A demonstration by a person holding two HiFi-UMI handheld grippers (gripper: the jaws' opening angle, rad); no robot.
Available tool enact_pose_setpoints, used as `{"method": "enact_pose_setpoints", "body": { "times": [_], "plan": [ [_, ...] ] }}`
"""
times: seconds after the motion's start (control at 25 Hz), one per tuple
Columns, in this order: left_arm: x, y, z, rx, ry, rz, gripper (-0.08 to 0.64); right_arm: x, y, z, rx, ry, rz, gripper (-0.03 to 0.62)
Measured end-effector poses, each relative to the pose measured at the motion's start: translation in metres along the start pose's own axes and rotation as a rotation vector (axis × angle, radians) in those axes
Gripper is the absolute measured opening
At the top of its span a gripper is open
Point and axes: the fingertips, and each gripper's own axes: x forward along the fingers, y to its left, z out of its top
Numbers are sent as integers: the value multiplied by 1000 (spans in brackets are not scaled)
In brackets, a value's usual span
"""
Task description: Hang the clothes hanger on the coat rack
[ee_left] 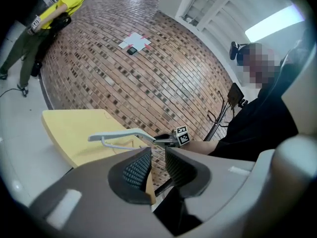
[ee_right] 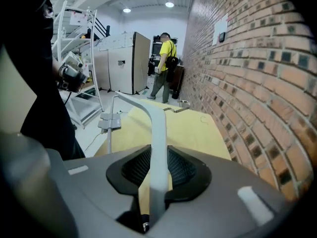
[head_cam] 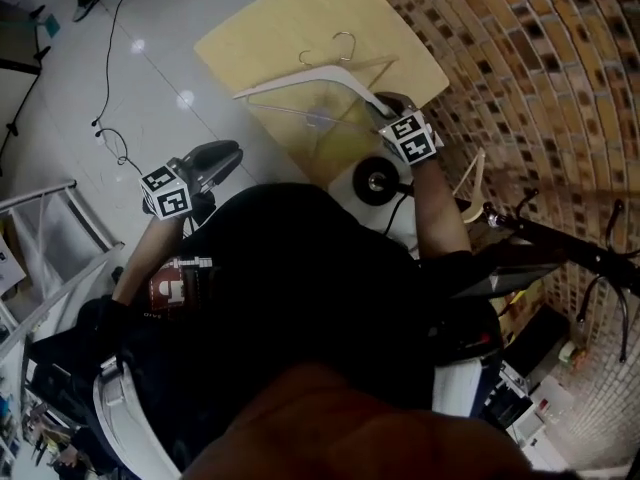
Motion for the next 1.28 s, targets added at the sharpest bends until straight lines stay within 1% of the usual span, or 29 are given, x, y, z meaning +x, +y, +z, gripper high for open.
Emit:
{"method": "enact_pose_setpoints", "body": {
  "times": [0.16, 0.24, 0.36, 0.52, 0.64, 0.84, 1.04, 1.12, 1.28],
  "plan": [
    [14, -3, 16, 60, 31, -117, 77, -66, -4, 28, 22, -72, -145, 115],
    [20, -8, 23, 90, 56, -173, 77, -99, -1, 38, 31, -99, -215, 115],
    [29, -17, 30, 132, 71, -257, 77, -148, 6, 49, 31, -130, -314, 115],
    [43, -35, 34, 165, 104, -318, 77, -209, 21, 51, 44, -161, -427, 115],
    [62, -54, 33, 185, 137, -383, 77, -258, 30, 45, 62, -174, -518, 115],
    [99, -97, 16, 223, 203, -508, 77, -336, 49, 15, 86, -169, -676, 115],
    [131, -146, -7, 264, 255, -599, 77, -409, 77, -30, 127, -164, -807, 115],
    [143, -166, -18, 277, 267, -628, 77, -433, 88, -51, 141, -159, -847, 115],
    [161, -211, -47, 282, 284, -665, 77, -477, 113, -95, 166, -153, -887, 115]
  ]
}}
